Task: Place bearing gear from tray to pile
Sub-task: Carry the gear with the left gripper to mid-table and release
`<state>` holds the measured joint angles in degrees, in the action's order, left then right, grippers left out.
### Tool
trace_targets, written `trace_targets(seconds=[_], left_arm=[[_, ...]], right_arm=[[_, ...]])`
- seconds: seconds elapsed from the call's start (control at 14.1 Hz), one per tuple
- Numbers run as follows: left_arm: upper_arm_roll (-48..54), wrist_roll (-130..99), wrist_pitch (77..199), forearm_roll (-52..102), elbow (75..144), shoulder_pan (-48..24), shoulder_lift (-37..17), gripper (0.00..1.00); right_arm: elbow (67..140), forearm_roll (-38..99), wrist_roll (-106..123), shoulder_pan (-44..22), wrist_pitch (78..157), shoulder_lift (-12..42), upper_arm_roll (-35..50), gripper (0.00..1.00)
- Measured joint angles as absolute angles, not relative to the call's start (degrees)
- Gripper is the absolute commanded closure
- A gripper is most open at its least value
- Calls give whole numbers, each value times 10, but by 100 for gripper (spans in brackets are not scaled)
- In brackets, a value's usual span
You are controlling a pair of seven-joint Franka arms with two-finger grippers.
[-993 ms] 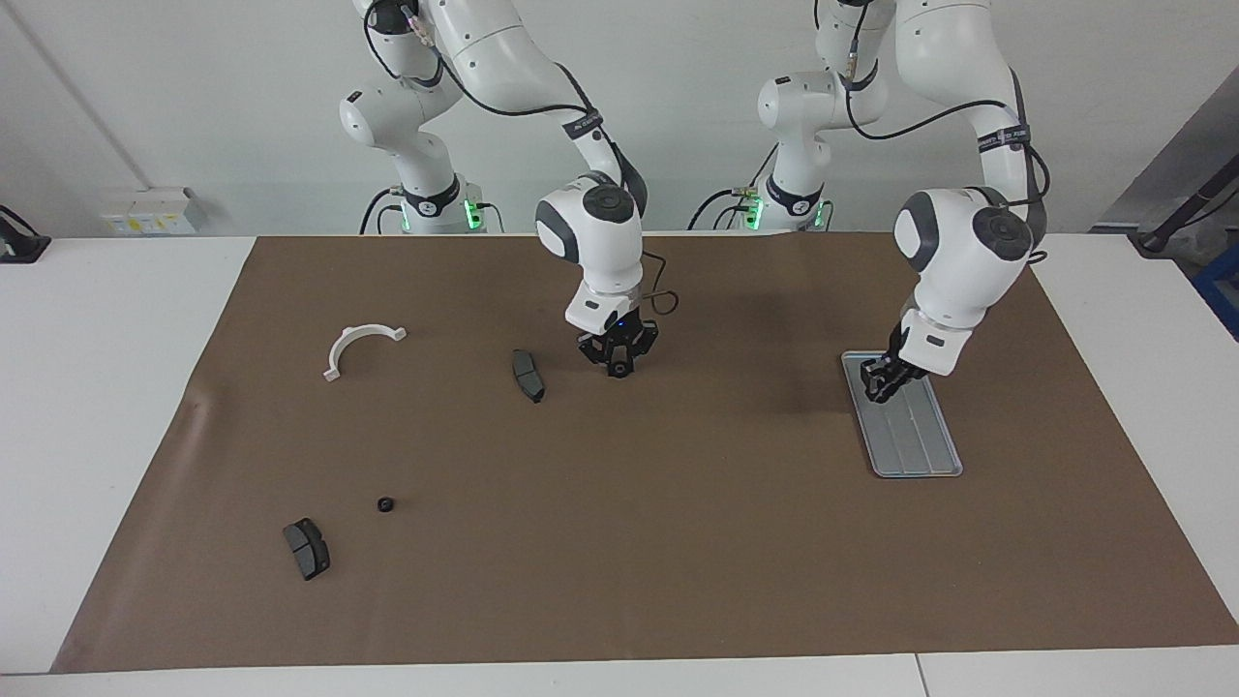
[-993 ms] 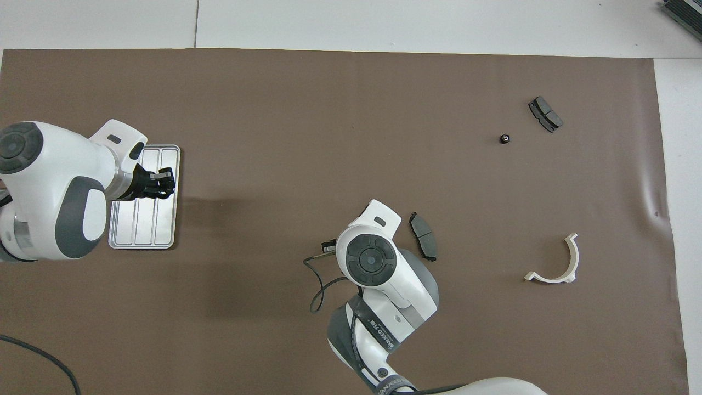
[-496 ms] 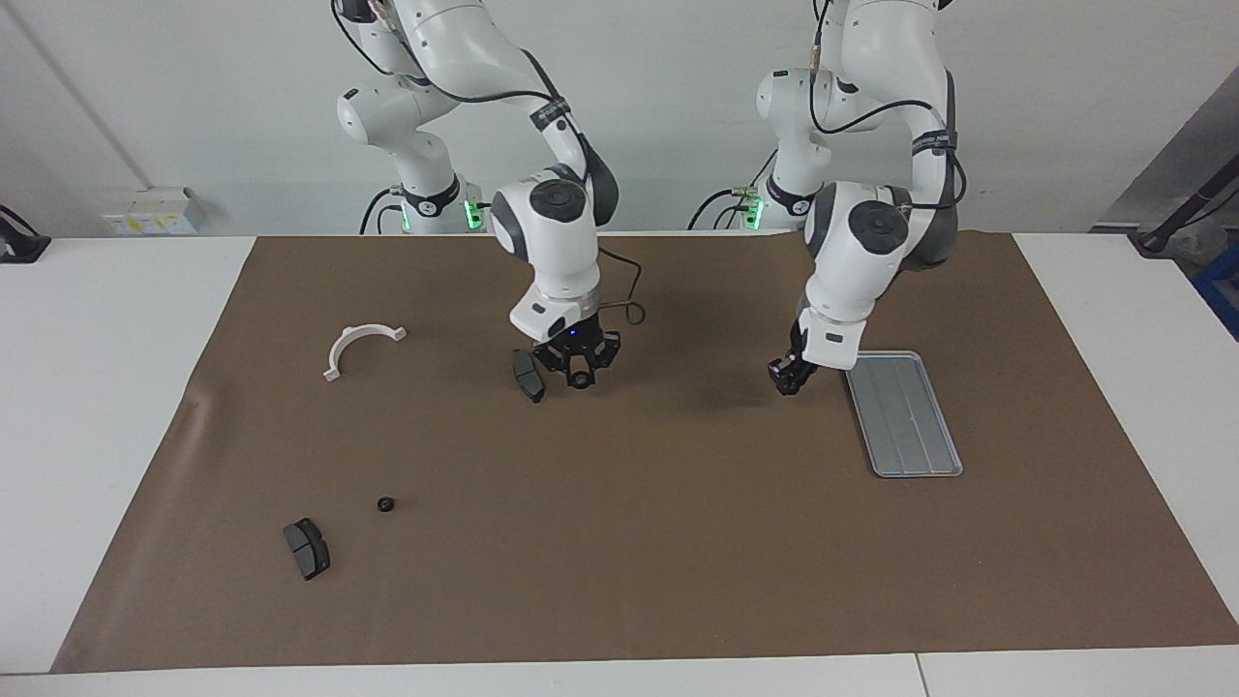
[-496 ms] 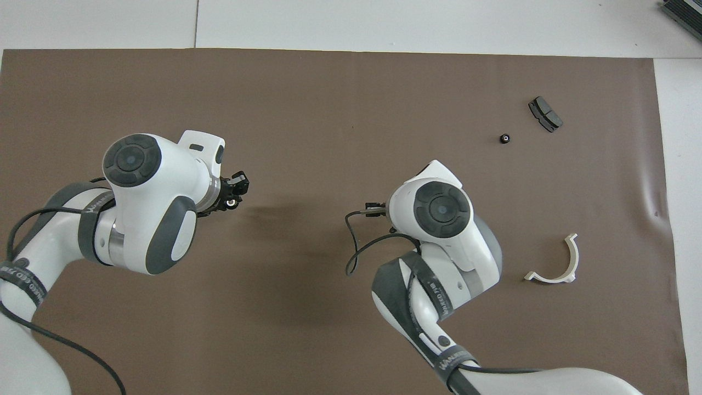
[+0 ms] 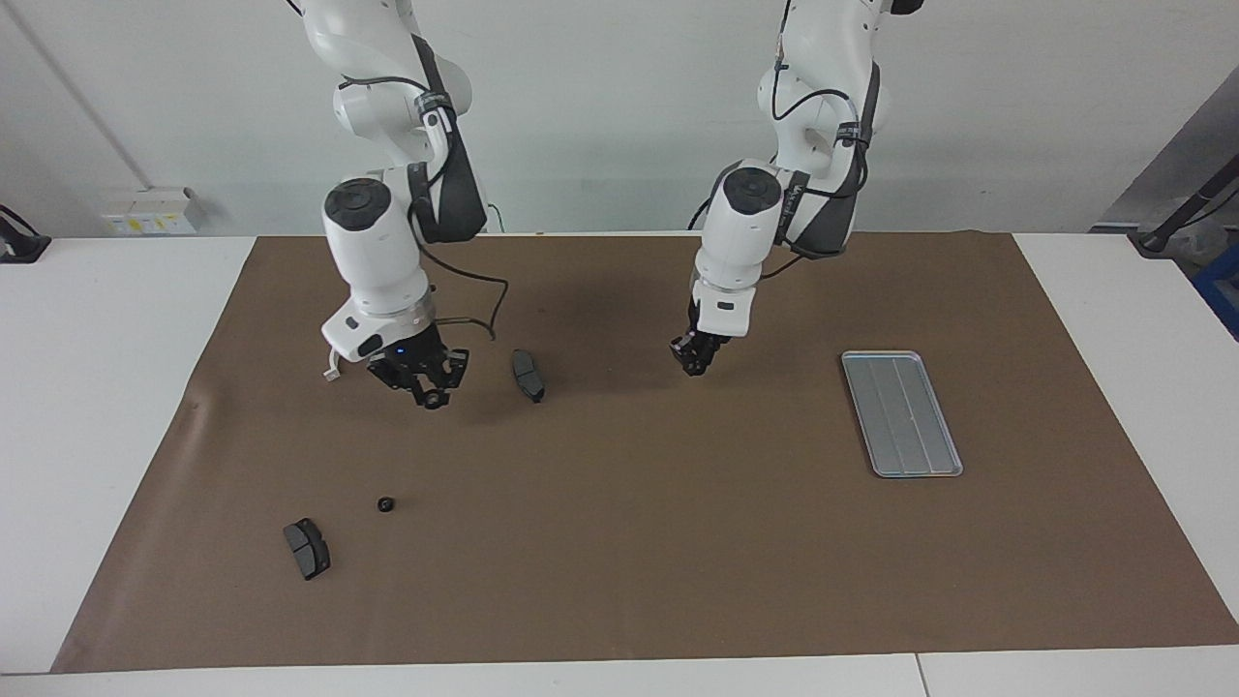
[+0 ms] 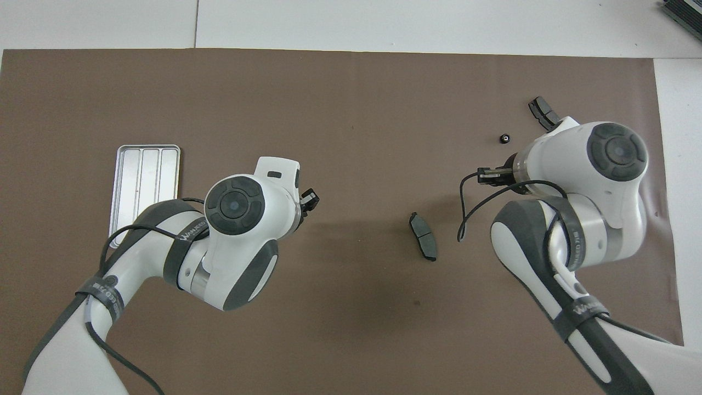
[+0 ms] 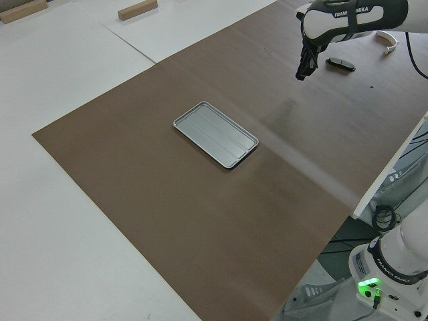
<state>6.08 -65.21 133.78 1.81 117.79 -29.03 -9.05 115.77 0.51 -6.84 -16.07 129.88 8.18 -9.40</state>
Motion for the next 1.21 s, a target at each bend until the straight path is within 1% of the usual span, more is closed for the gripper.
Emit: trace_targets(seconds=[0.14, 0.28, 0.43, 0.57, 0.71, 0.85, 0.92, 0.99, 1.06, 1.13, 1.21], left_arm=[[61, -667, 1365, 22, 1178, -325, -94, 73], [62, -688, 1403, 30, 1178, -355, -104, 73], [62, -697, 1443, 31, 1177, -380, -124, 68], [62, -699, 1483, 31, 1177, -392, -146, 66], [61, -699, 1499, 31, 1176, -393, -158, 65], [60, -699, 1500, 31, 1175, -393, -158, 61], [61, -699, 1500, 31, 1173, -393, -158, 52], [61, -699, 1500, 31, 1172, -394, -158, 34], [61, -699, 1500, 31, 1171, -394, -158, 19], [60, -699, 1500, 31, 1170, -394, -158, 9], [59, -699, 1500, 31, 1168, -394, -158, 4]], right_arm=[[1162, 5, -40, -128, 1300, 87, -94, 100], [1167, 6, -38, -117, 1323, 102, -93, 100], [1170, 6, -38, -116, 1362, 127, -92, 100], [1171, 6, -38, -116, 1388, 148, -90, 100], [1171, 7, -38, -116, 1391, 156, -89, 100], [1175, 7, -38, -116, 1391, 158, -89, 94], [1177, 7, -38, -115, 1391, 158, -90, 88], [1179, 7, -38, -115, 1391, 158, -90, 63], [1181, 7, -38, -113, 1391, 158, -90, 20], [1182, 7, -38, -112, 1391, 158, -90, 0], [1182, 7, -38, -110, 1391, 158, -90, 0]])
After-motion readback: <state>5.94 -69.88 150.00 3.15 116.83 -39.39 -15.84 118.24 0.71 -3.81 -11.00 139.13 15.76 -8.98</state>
